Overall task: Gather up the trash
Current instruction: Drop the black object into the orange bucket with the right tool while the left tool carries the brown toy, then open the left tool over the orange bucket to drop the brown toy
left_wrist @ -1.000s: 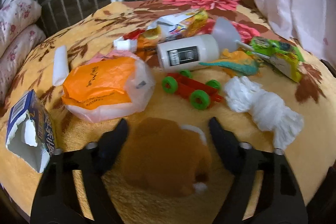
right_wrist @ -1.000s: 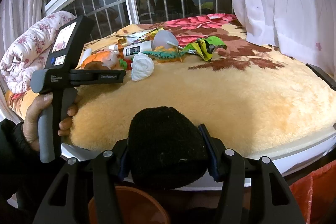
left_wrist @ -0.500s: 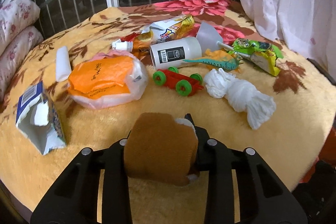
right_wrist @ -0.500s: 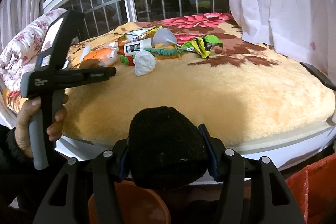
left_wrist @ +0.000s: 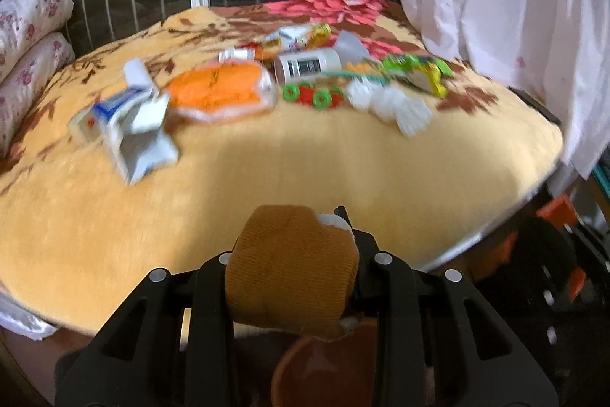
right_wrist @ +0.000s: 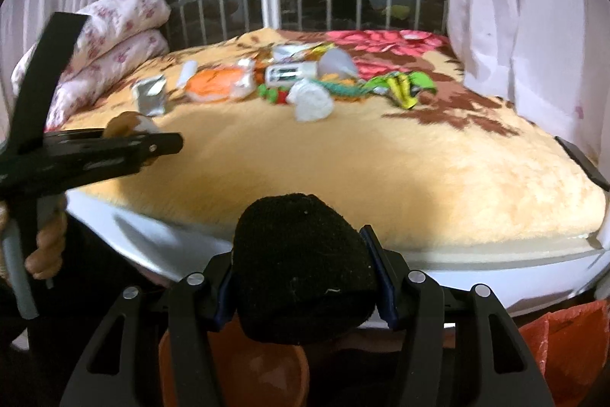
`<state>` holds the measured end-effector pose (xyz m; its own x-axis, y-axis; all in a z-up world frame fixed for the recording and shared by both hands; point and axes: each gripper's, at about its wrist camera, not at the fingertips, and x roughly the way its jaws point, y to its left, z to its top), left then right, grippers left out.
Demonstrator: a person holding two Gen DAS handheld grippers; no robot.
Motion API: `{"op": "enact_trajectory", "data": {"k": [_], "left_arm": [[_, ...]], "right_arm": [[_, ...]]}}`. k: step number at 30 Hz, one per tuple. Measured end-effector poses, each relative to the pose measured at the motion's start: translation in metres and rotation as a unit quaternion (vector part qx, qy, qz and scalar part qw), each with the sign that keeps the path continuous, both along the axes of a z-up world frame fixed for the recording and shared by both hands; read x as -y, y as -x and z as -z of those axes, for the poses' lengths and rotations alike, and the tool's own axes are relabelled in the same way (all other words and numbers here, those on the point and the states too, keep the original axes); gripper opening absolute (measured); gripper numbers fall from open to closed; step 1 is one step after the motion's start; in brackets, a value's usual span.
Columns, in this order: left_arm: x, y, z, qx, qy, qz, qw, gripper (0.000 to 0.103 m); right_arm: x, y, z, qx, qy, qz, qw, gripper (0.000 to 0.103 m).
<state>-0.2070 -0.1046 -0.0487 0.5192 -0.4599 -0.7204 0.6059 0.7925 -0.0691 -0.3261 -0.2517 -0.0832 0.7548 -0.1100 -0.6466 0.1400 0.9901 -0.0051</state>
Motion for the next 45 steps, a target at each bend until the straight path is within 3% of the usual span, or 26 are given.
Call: {"op": "enact_trajectory", "data": {"k": [3,7,13,18,23,24,25,26,33,38,41,45], "left_arm": [[-0.015,0.024,0.015,-0.01,-0.024,0.021,0.9994,0.03],[-0.028,0.048,0.058,-0.044,-0.076,0.05,0.9949,0.03],[-0.037,0.045,0.136,-0.158,-0.123,0.063,0.9776,0.03],[-0.039,0.03,0.17,-0.213,-0.148,0.056,0.9641,0.03],[-0.034,0.026,0.196,-0.254,-0.185,0.057,0.9477,0.031],[-0.033,0.025,0.2,-0.259,-0.193,0.056,0.9449,0.041],[-0.033,0.024,0.203,-0.264,-0.203,0.054,0.9414,0.06],[-0.032,0.023,0.205,-0.262,-0.215,0.05,0.9396,0.067],[-0.029,0.024,0.204,-0.254,-0.213,0.049,0.9423,0.071],[-0.03,0.023,0.199,-0.251,-0.2,0.043,0.946,0.071],[-0.042,0.022,0.181,-0.242,-0.175,0.039,0.9535,0.071],[-0.055,0.022,0.132,-0.175,-0.131,0.027,0.9755,0.071]], "right_arm": [[-0.009,0.005,0.009,-0.023,-0.01,-0.019,1.0,0.056],[-0.026,0.006,0.038,-0.081,-0.015,-0.056,0.995,0.056],[-0.053,-0.007,0.102,-0.191,-0.047,-0.115,0.974,0.056],[-0.064,-0.028,0.148,-0.265,-0.077,-0.14,0.951,0.056],[-0.066,-0.043,0.168,-0.305,-0.085,-0.15,0.936,0.059],[-0.067,-0.045,0.17,-0.309,-0.084,-0.151,0.935,0.062],[-0.068,-0.048,0.171,-0.313,-0.083,-0.152,0.934,0.074],[-0.069,-0.049,0.171,-0.314,-0.081,-0.15,0.934,0.082],[-0.06,-0.042,0.164,-0.306,-0.091,-0.141,0.937,0.083],[-0.048,-0.025,0.145,-0.284,-0.082,-0.129,0.946,0.083],[-0.042,-0.015,0.116,-0.255,-0.065,-0.123,0.957,0.083],[-0.028,-0.005,0.059,-0.192,-0.061,-0.117,0.972,0.083]]}}
